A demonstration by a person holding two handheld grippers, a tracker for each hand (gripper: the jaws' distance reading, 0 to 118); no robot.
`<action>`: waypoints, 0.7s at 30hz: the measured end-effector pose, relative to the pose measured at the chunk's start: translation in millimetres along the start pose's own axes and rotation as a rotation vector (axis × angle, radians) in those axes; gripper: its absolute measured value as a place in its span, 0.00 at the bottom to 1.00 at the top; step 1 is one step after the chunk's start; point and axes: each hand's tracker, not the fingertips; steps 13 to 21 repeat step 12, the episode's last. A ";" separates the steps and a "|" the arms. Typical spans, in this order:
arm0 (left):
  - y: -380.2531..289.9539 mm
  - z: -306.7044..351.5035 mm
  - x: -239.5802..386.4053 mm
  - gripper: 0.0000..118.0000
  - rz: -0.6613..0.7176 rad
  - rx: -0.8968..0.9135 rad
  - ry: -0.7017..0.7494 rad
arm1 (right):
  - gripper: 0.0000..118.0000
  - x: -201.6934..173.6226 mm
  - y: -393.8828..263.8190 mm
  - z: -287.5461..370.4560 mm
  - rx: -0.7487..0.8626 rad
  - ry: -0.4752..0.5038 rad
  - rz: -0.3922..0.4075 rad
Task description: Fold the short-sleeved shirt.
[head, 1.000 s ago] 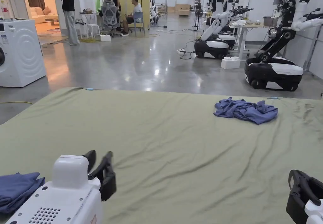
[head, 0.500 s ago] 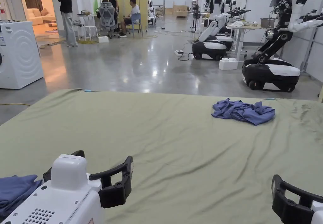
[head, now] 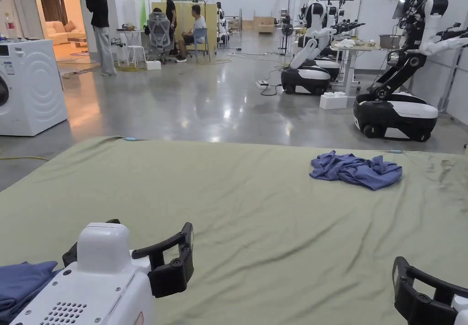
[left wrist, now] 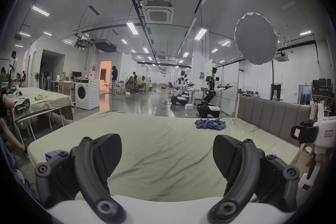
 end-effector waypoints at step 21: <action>0.4 -2.9 6.2 0.94 -0.031 0.006 0.063 | 1.00 -3.1 6.7 -0.3 0.011 0.017 -0.011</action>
